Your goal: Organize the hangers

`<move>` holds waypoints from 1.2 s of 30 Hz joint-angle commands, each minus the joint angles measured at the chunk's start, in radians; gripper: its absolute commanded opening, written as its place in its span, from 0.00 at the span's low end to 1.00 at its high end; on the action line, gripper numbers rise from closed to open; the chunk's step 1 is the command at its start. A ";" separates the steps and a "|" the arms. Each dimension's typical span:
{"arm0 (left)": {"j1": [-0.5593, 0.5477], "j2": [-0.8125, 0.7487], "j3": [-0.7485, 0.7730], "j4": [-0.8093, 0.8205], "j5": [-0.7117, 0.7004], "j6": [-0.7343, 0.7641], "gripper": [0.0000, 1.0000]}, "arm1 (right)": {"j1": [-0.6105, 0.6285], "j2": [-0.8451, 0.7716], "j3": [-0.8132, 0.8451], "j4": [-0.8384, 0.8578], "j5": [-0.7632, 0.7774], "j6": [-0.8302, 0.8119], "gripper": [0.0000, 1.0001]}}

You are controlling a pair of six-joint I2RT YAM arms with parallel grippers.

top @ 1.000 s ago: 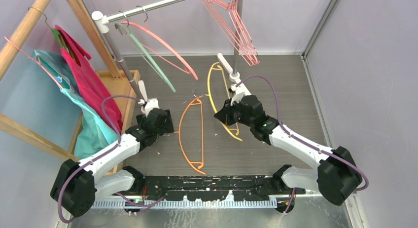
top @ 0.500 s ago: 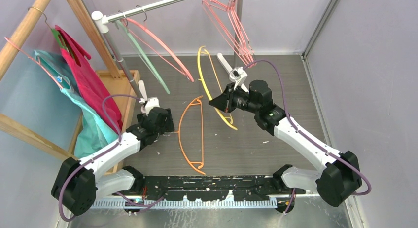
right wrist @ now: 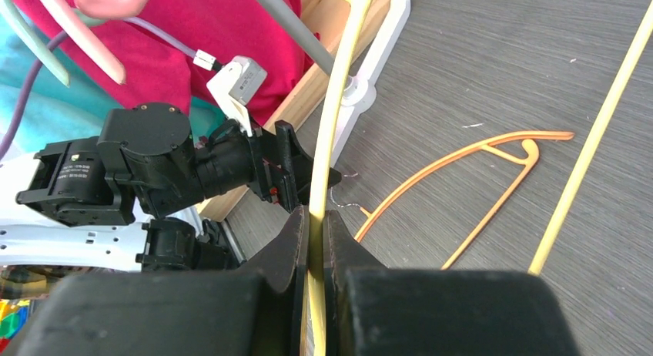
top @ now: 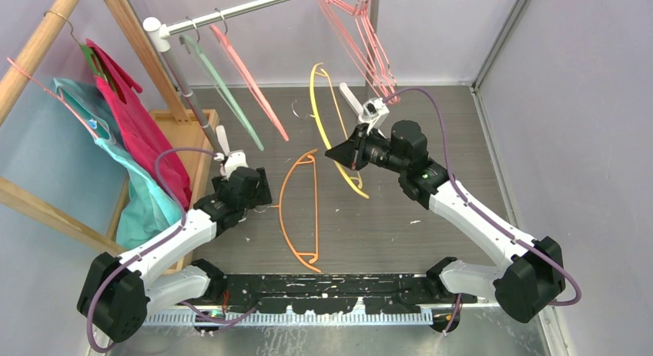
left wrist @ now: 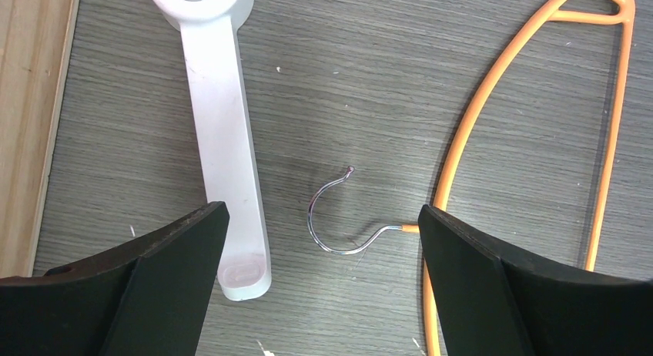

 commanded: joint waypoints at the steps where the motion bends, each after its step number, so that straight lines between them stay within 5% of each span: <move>1: 0.003 -0.014 0.016 0.014 -0.009 -0.004 0.98 | -0.004 -0.030 0.043 0.161 -0.028 0.041 0.01; 19: 0.003 -0.011 0.033 0.007 -0.023 0.021 0.98 | -0.004 0.384 0.537 0.593 -0.178 0.407 0.01; 36: 0.003 0.002 0.040 0.017 -0.036 0.041 0.98 | 0.015 0.688 0.882 0.683 -0.192 0.572 0.01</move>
